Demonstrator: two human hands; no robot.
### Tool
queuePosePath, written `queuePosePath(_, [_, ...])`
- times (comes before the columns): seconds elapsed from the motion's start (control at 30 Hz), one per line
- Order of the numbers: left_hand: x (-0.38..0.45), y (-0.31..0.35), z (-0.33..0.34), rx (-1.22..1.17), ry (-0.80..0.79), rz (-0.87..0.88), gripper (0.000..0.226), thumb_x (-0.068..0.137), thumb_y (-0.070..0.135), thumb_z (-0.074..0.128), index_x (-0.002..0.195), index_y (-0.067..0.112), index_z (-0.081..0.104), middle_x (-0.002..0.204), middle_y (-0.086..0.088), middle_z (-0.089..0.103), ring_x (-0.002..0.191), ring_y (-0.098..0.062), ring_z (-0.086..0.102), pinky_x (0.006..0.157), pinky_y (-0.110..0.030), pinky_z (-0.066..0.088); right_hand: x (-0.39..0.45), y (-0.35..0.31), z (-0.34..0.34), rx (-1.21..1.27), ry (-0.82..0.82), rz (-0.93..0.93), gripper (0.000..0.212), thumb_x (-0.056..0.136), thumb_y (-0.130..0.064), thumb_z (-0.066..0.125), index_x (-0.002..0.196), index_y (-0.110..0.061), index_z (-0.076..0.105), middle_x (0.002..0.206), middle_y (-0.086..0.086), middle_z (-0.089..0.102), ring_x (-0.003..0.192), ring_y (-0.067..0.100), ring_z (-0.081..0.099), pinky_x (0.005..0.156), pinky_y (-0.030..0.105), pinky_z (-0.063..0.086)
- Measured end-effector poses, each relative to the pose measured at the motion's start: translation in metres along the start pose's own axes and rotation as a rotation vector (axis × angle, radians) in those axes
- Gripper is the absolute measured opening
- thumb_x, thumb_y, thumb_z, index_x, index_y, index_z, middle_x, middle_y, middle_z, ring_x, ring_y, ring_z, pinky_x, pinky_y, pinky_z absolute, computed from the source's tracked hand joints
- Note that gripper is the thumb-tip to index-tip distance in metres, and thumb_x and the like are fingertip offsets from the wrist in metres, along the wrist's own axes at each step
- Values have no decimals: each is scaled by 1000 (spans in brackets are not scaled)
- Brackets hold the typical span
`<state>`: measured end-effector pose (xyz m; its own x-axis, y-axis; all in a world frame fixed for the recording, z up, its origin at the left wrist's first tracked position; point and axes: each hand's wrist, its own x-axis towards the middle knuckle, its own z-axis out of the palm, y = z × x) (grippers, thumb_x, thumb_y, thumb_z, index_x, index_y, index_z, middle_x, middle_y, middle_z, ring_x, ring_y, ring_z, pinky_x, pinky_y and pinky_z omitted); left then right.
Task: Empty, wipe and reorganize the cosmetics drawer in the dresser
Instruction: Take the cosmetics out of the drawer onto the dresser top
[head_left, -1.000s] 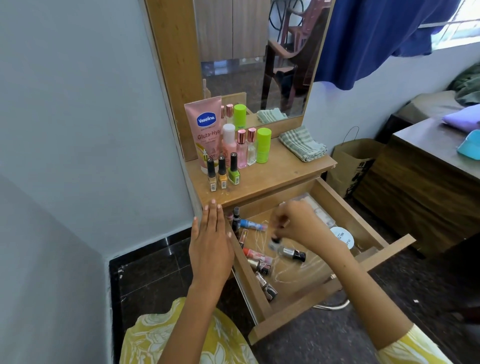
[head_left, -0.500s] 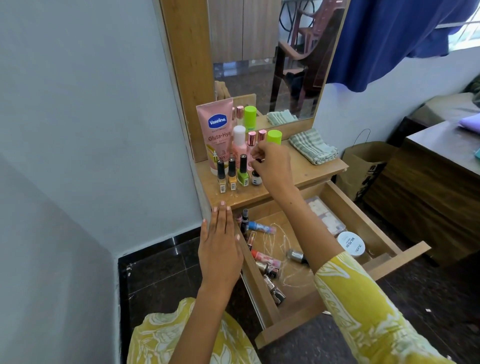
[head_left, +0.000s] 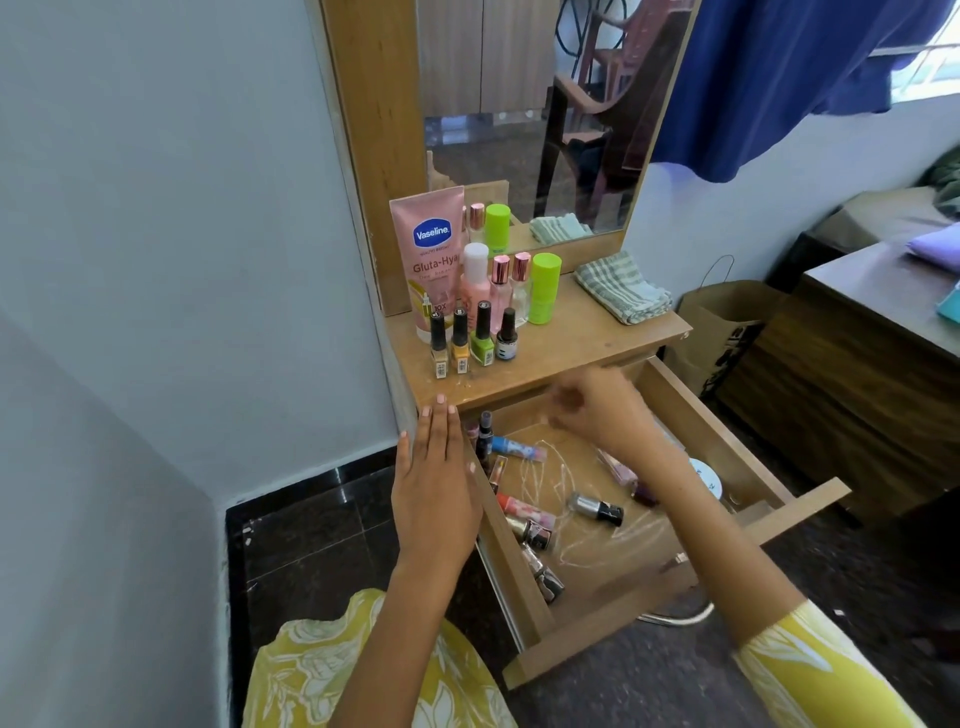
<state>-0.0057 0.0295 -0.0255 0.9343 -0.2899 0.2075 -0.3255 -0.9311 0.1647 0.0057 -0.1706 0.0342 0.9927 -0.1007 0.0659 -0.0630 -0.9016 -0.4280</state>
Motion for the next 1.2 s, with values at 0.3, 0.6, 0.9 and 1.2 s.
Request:
queuePosePath(0.3, [-1, 0, -3, -30, -15, 4, 59, 102, 33, 21, 143, 16, -18, 151, -1, -24, 142, -16, -18, 112, -36, -14, -54, 41, 38, -457, -437, 137, 33, 74, -23, 71, 105, -20, 59, 107, 2, 64, 96, 22, 61, 70, 29, 45])
queuePosePath(0.6, [-1, 1, -5, -10, -20, 6, 59, 102, 33, 22, 142, 15, -18, 152, -2, -23, 143, -17, -17, 111, -36, -14, -25, 15, 7, 41, -136, 70, 13, 74, -22, 78, 77, -18, 67, 75, -4, 64, 72, 12, 60, 65, 22, 49])
queuePosePath(0.9, [-2, 1, -5, -10, -13, 7, 58, 101, 33, 21, 140, 15, -19, 155, -2, -18, 144, -17, -14, 110, -36, -15, 54, -17, -6, 371, 273, 148, 15, 69, -9, 75, 71, -4, 61, 65, 5, 54, 64, 14, 48, 58, 28, 36])
queuePosePath(1.2, [-2, 0, -3, -18, 9, 12, 59, 101, 32, 23, 142, 14, -15, 155, -2, -16, 143, -17, -15, 110, -36, -15, 73, -15, 12, 359, 296, 177, 33, 73, -7, 77, 62, -27, 53, 61, -10, 56, 64, 10, 57, 56, 18, 37])
